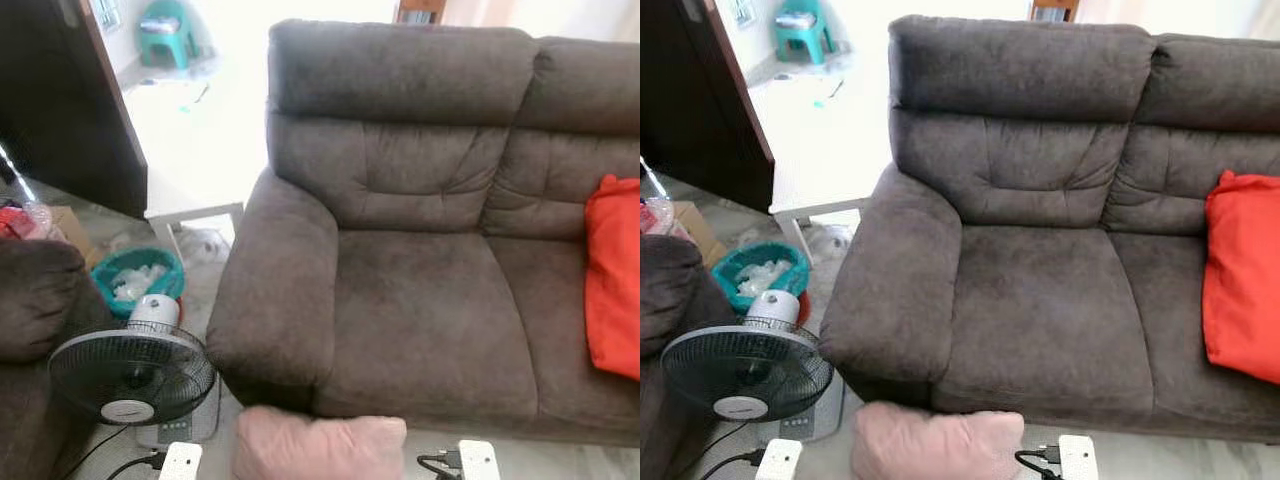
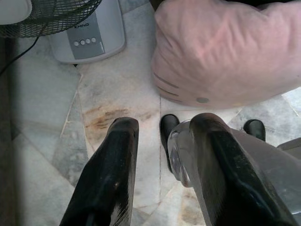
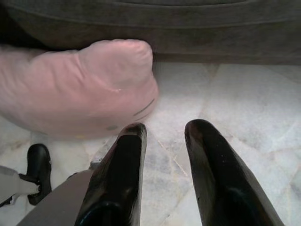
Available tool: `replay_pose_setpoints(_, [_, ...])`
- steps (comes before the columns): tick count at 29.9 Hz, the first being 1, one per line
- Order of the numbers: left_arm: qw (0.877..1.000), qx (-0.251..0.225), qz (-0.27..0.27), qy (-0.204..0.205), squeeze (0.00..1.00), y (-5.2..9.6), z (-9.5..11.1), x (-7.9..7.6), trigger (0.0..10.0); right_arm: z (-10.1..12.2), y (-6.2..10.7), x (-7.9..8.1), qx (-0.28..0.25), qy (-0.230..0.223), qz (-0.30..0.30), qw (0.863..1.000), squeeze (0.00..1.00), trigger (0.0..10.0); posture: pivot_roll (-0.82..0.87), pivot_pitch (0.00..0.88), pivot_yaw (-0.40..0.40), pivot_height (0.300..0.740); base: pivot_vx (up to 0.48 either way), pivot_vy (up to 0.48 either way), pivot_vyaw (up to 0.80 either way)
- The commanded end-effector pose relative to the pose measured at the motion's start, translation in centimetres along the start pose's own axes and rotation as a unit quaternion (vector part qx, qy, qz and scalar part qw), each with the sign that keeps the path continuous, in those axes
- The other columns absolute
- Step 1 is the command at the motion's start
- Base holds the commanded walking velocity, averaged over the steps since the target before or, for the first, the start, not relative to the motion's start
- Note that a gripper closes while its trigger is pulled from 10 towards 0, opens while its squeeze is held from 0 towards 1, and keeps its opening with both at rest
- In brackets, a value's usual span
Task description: Move the pillow to the sofa from floor
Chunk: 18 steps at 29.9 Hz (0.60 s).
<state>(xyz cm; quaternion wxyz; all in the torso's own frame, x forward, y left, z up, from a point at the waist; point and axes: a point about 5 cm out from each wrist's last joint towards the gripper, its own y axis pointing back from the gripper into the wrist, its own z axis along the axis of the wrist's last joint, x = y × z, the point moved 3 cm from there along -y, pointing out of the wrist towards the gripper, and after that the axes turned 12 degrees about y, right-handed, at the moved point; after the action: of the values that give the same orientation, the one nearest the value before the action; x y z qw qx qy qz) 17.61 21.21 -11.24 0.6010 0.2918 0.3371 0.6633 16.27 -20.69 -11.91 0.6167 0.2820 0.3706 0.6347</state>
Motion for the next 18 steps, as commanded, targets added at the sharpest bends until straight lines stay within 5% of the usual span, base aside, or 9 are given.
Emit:
replay_pose_setpoints(1, [1.000, 0.002, 0.005, -0.005, 0.00, 0.1, -0.3, 0.4, 10.0, 0.0, 0.1, 0.0, -0.010, -0.016, -0.002, 1.000, 0.00, 10.0, 0.03, 0.012, -0.047, 0.740, 0.000, 0.000, 0.00])
replay_pose_setpoints(18, [0.990, -0.131, 0.047, -0.006, 0.00, 0.8, 2.3, 1.0, 10.0, 2.5, 0.7, -0.4, -0.139, -0.077, -0.027, 0.987, 0.00, 10.0, 0.04, 0.000, -0.040, 0.740, 0.000, 0.000, 0.00])
